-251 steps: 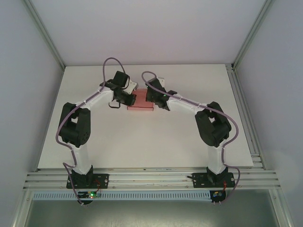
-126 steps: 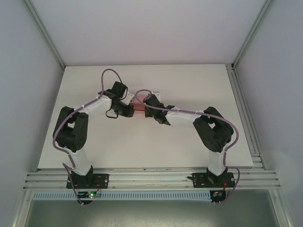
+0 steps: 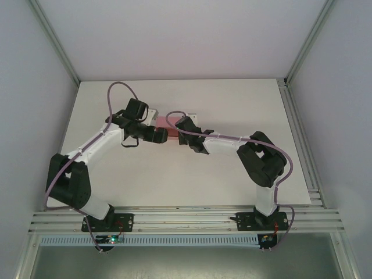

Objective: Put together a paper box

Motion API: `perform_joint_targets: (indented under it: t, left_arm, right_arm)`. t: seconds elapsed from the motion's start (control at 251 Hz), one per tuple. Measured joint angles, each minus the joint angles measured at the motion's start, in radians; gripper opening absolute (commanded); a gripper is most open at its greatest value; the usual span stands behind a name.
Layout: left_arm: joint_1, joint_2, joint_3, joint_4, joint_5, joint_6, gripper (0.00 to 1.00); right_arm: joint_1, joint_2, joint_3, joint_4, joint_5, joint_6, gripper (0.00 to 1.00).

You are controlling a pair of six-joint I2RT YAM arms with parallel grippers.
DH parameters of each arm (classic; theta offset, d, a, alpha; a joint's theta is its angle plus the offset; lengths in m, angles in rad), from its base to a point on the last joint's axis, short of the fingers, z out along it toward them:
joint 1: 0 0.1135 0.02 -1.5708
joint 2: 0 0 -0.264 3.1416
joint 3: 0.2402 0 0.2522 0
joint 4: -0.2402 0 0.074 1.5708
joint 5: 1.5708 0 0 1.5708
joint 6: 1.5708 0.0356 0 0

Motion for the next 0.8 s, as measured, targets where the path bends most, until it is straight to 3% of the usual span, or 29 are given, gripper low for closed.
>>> perform_joint_targets:
  t: [0.12,0.243,0.423,0.499,0.583,0.662,0.714,0.798]
  left_arm:
    - [0.018,0.006,0.093,-0.009,-0.129,-0.120,1.00]
    - [0.084,0.116,0.232,-0.006,-0.155,-0.209,1.00]
    - [0.166,0.360,0.323,0.042,-0.005,-0.270,0.91]
    - [0.177,0.434,0.313,0.065,0.077,-0.277,0.83]
    - [0.178,0.485,0.294,0.089,0.158,-0.284,0.75]
    - [0.181,0.496,0.281,0.115,0.207,-0.289,0.62]
    - [0.183,0.495,0.273,0.126,0.232,-0.282,0.54]
    - [0.183,0.495,0.242,0.159,0.257,-0.277,0.49]
  right_arm:
    - [0.000,0.000,0.000,0.000,-0.002,-0.033,0.12]
    - [0.000,0.000,-0.005,0.013,-0.010,-0.068,0.14]
    - [0.000,0.000,-0.008,0.031,-0.034,-0.108,0.23]
    - [0.000,0.000,-0.016,0.041,-0.048,-0.130,0.28]
    - [0.000,-0.007,-0.049,0.063,-0.067,-0.146,0.43]
    - [-0.001,-0.056,-0.118,0.099,-0.090,-0.166,0.61]
    - [0.000,-0.098,-0.177,0.117,-0.115,-0.177,0.67]
    - [-0.001,-0.174,-0.275,0.152,-0.152,-0.189,0.81]
